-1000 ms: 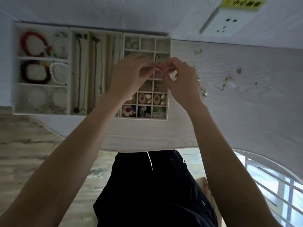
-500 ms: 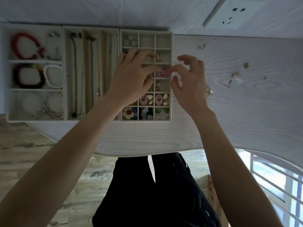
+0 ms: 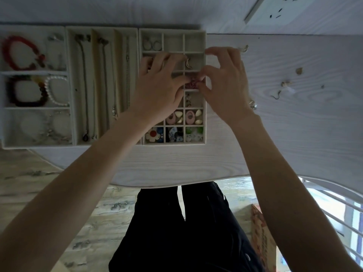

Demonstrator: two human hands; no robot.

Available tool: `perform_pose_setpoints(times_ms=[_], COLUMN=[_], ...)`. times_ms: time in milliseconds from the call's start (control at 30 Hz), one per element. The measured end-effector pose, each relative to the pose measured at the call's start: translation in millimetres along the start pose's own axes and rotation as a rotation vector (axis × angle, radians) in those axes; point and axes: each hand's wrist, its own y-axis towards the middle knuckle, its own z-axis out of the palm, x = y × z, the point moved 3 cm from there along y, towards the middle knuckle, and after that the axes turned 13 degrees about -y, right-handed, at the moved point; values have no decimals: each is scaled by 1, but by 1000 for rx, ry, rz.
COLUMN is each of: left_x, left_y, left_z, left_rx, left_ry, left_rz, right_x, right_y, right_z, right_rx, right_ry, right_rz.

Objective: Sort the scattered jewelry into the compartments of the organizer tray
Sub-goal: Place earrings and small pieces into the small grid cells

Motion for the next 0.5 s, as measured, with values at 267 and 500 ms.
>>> perform_pose_setpoints(times_ms=[267, 500], left_x=[0, -3], left_y=[1, -1], left_z=[1, 0], left_rx=[-23, -55], left_ry=[-19, -34], left_rz=[-5, 13], right_x=[2, 16], right_y=[12, 17], right_z=[-4, -4], right_rx=[167, 28], right_ry=[-184, -339], right_rz=[-2, -139])
